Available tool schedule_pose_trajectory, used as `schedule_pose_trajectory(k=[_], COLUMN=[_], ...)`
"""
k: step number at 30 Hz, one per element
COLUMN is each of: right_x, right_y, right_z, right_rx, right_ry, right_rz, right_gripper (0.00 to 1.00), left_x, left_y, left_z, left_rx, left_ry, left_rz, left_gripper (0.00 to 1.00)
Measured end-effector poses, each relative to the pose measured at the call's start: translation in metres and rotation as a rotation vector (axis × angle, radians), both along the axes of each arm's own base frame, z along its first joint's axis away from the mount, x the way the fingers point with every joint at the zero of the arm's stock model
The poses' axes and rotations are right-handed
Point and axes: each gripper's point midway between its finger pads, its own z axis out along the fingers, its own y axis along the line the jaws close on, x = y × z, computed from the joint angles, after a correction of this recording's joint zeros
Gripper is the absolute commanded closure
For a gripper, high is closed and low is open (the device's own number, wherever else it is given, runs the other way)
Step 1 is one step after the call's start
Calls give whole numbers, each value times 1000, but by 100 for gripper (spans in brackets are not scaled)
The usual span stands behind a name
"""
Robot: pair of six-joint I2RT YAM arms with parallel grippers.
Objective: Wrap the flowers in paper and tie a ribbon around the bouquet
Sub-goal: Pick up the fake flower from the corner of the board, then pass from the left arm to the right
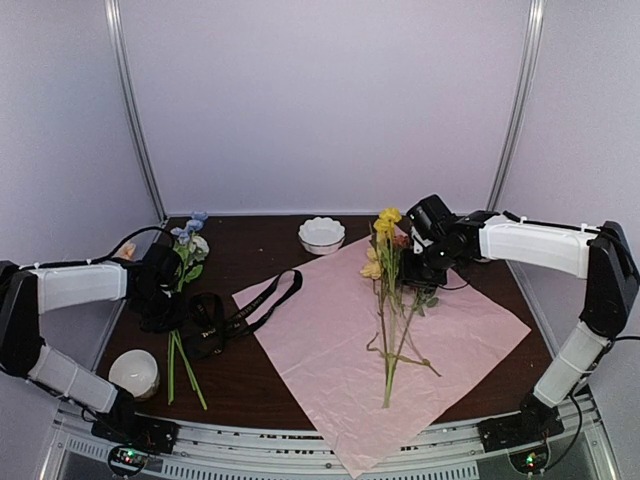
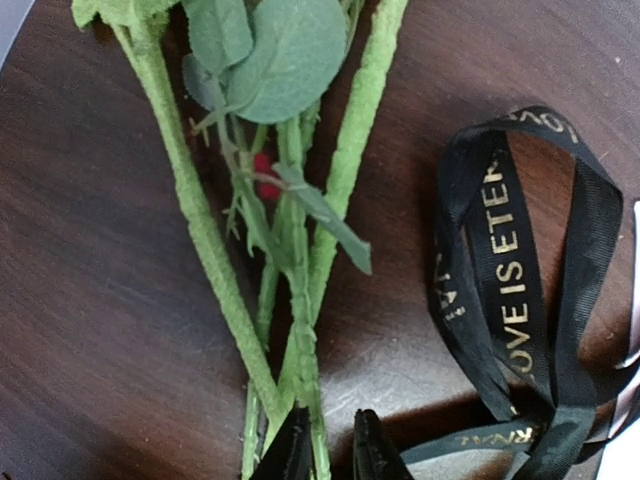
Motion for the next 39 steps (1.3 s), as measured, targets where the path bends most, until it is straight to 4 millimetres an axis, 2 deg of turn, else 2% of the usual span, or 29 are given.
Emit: schedule_pose_trajectory(k=[6, 13, 18, 20, 23, 31, 35, 37, 39], right_x=[-1, -1, -1, -2, -2, -4, -5, -4, -5], right_y=[-1, -1, -1, -1, -2, -4, -5, -5, -6], right_z=[-4, -6, -6, -6, -7, -8, -9, -8, -7], right_rx=[-12, -21, -25, -28, -33, -50, -52, -54, -54], right_ry=[12, 22, 23, 22, 24, 32, 33, 31, 28], right_rz=[5, 9, 14, 18, 23, 28, 28, 27, 26], right_gripper=[68, 68, 68, 68, 67, 67, 67, 66, 64], left_x=[1, 6, 5, 6, 10, 9, -2, 1, 7], left_y=[0, 0, 1, 0, -1, 1, 5, 7, 11], left_z=[-15, -13, -21, -25, -26, -24, -11, 7, 34], left_rx=[21, 26, 34, 31, 21, 0, -15, -23, -17], left_ry=[52, 42, 67, 73, 64, 32, -9, -75, -181], left_rz=[-19, -22, -20, -19, -15, 28, 53, 65, 78], left_gripper=[81, 82, 83, 87, 100, 100, 100, 100, 100])
